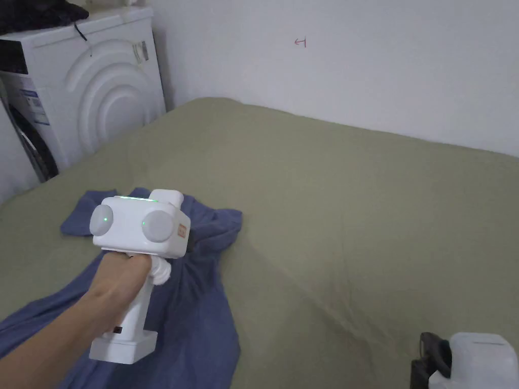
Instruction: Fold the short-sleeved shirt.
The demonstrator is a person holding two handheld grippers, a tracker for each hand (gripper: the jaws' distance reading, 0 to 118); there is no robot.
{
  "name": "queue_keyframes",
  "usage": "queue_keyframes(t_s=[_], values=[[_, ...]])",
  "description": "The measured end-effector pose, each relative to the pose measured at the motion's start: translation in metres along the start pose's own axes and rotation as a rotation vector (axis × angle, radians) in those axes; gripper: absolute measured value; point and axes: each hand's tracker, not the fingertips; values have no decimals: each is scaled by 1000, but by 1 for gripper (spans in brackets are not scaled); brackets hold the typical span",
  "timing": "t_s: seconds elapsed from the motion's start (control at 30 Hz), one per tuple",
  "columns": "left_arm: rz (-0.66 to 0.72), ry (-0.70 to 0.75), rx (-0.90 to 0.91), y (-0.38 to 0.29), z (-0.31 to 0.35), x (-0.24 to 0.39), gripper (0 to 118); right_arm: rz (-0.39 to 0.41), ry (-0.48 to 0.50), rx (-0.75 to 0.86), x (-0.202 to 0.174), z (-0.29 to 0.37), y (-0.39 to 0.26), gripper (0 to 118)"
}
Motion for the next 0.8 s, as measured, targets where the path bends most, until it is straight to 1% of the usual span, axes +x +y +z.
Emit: queue_keyframes(t_s=[0.07, 0.1, 0.2, 0.23, 0.27, 0.4, 0.57, 0.6, 0.67, 0.73, 0.8], values=[[-41, -67, 31, 0, 43, 40, 3, -26, -47, 9, 23, 18, -1, 0], [-42, -107, 17, 18, 41, 42, 3, -39, -69, 13, 33, 27, -2, 0], [-131, -189, 53, 24, 80, 106, 3, -72, -139, 37, 65, 56, -5, 0], [-147, -237, 49, 31, 78, 121, 3, -85, -161, 42, 76, 66, -6, 0], [-171, -280, 58, 33, 90, 148, 3, -104, -180, 51, 87, 78, -8, 0], [-265, -435, 90, 30, 123, 241, 3, -127, -264, 64, 122, 110, -14, 0], [-364, -668, 101, 15, 161, 358, 3, -177, -366, 65, 162, 140, -27, 0], [-373, -702, 97, 11, 167, 375, 3, -185, -380, 62, 169, 143, -30, 0], [-390, -792, 59, 4, 157, 413, 3, -209, -410, 48, 182, 147, -37, 0], [-422, -832, 12, -11, 149, 440, 3, -218, -429, 36, 192, 149, -43, 0], [-458, -838, -35, -36, 138, 464, 3, -225, -450, 19, 200, 146, -49, 0]])
